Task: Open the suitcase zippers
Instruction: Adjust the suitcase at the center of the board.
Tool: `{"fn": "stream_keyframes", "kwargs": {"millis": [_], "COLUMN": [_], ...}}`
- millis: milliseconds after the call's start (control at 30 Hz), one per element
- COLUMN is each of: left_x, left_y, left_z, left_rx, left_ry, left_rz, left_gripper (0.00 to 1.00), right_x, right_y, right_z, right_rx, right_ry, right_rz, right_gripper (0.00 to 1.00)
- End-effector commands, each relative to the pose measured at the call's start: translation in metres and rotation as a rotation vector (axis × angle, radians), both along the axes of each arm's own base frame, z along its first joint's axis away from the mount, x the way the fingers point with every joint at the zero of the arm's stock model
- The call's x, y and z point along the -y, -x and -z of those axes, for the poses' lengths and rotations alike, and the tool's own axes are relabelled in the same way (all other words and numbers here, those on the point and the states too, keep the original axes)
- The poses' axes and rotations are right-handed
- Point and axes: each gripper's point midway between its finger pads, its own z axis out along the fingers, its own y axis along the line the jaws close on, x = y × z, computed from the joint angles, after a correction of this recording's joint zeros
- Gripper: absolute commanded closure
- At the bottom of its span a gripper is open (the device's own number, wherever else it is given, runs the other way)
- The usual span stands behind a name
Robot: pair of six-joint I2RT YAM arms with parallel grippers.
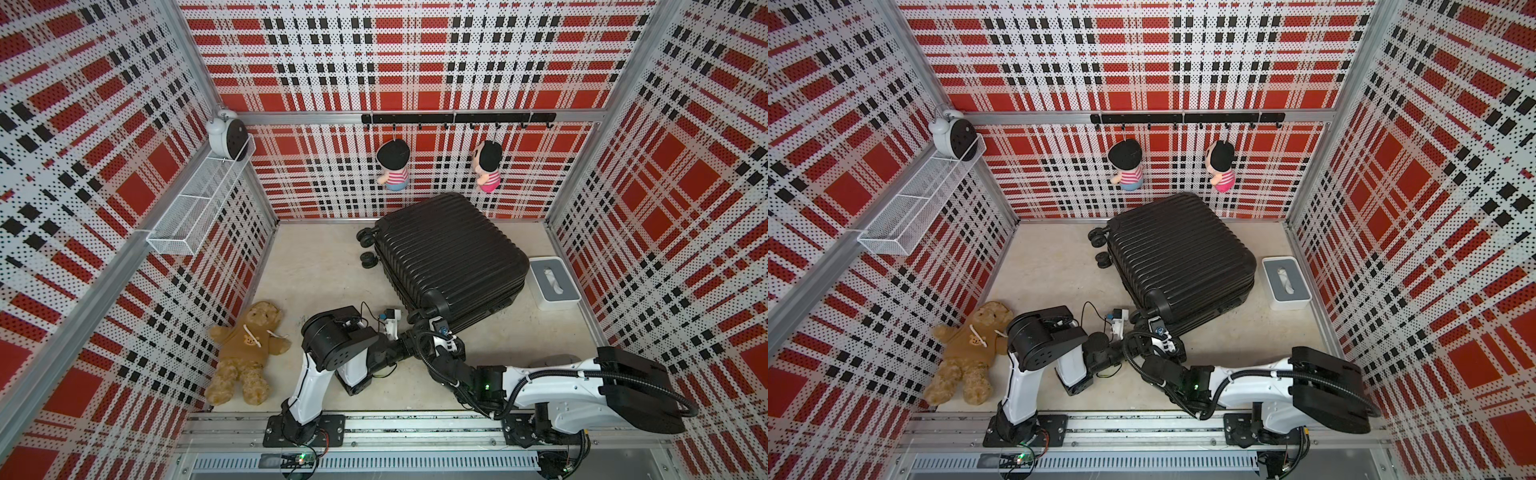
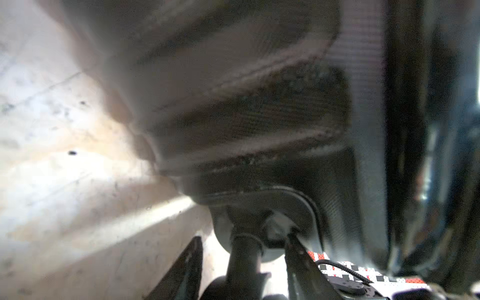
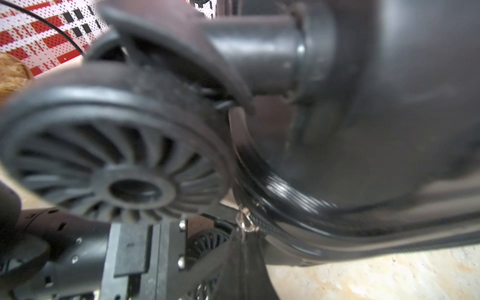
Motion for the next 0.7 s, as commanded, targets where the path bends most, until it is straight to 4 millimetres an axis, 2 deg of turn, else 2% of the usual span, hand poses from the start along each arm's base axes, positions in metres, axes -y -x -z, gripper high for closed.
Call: {"fn": "stream_keyframes", "kwargs": {"millis": [0,200,367,467,600,633,667], "left_x": [0.001,-0.003,-0.010,-0.012,-0.016,-0.018,-0.022], "left_y": [0.009,0.012,0.015,0.015,0.015,0.015,0.016], "left_z": [0.011,0.010,0.011,0.010,0.009,0.007,0.005], "left_rx": [0.011,0.010,0.012,0.017,0.018,0.020,0.020], "left_ry": [-0.045,-0.019,-0.027,-0.029,-0.027,-0.022,-0.018], "left_rz": [0.026,0.022,0.008,0.006,-0.002,-0.005,-0.013], "left_gripper": [0.47,0.48,0.48,0.48,0.47,0.46,0.45], "right_x": [-0.043,-0.059,-0.082,-0.093,-0.094,-0.093,-0.089], "right_y": [0.014,0.015,0.023,0.024,0.027,0.028,0.029], "right_z": [-0.020,-0.013,-0.017,-0.012,-0.008,-0.007,-0.006], "right_rx": [0.013,0.027,0.041,0.017,-0.012,-0.021,-0.035], "right_ry": [-0.095,-0.106,-0.178,-0.172,-0.190,-0.186,-0.175], "right_rz": [-0.108,-0.125,-0.236,-0.272,-0.299,-0.306,-0.300], "right_gripper": [1.00,1.00,1.00,1.00,1.00,0.98,0.84]}}
